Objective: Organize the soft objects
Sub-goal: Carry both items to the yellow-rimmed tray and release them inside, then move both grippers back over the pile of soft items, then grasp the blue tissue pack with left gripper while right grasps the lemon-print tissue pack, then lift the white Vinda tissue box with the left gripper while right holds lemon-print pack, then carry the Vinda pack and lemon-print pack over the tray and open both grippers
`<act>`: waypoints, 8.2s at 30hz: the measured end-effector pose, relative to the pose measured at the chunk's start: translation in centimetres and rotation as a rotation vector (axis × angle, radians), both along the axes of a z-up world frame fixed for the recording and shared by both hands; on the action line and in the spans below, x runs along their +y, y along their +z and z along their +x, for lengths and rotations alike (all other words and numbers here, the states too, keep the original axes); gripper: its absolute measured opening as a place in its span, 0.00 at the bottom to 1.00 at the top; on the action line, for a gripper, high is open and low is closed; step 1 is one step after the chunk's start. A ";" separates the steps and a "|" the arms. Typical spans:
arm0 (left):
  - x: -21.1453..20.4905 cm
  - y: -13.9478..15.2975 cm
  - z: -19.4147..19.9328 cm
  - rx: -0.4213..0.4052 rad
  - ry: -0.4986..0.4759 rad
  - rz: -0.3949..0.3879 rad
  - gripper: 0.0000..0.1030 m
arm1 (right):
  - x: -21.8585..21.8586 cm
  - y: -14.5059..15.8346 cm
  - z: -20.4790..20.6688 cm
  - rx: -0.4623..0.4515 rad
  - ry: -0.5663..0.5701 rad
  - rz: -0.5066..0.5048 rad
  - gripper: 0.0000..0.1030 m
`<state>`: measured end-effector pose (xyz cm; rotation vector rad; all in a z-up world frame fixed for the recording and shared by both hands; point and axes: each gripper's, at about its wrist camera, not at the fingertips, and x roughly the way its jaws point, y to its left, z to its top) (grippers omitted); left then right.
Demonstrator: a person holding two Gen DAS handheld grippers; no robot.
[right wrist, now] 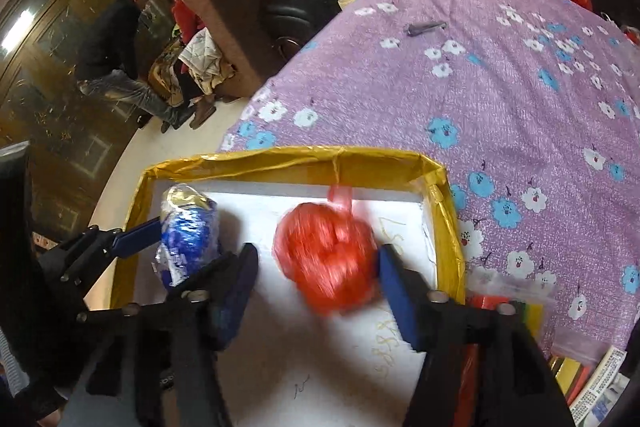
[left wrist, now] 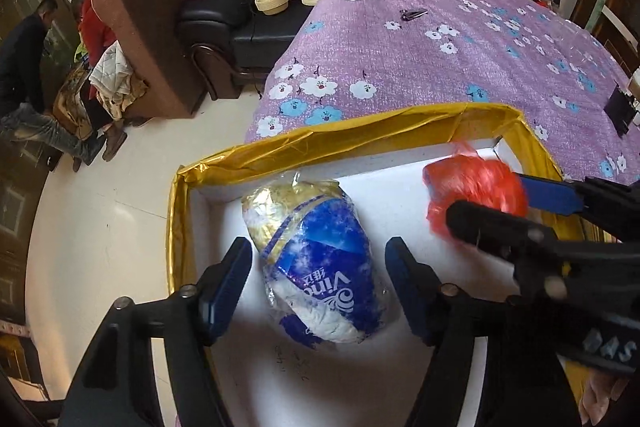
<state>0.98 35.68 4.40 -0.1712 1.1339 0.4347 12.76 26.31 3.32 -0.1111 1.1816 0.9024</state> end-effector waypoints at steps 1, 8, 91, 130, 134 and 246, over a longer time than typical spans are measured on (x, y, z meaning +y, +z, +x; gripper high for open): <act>0.0 0.1 0.0 -0.002 0.000 0.000 0.68 | -0.1 0.3 -0.2 -0.006 0.002 0.008 0.66; -0.6 0.8 -0.9 -0.010 0.000 0.009 0.68 | -1.6 2.4 -1.5 -0.021 0.012 0.047 0.66; -34.9 6.3 1.2 -0.192 -0.588 0.244 0.18 | -43.9 -1.4 -7.1 0.064 -0.562 -0.196 0.74; -42.7 2.3 0.9 0.033 -0.835 -0.198 0.47 | -49.8 -0.9 -10.6 -0.003 -0.593 -0.263 0.57; -43.1 1.0 1.4 0.071 -0.818 -0.156 0.49 | -49.7 -0.8 -10.7 -0.013 -0.574 -0.267 0.58; -4.5 2.6 -8.9 -0.156 -0.121 -0.125 0.45 | -2.8 4.8 -8.3 -0.322 0.117 -0.236 0.58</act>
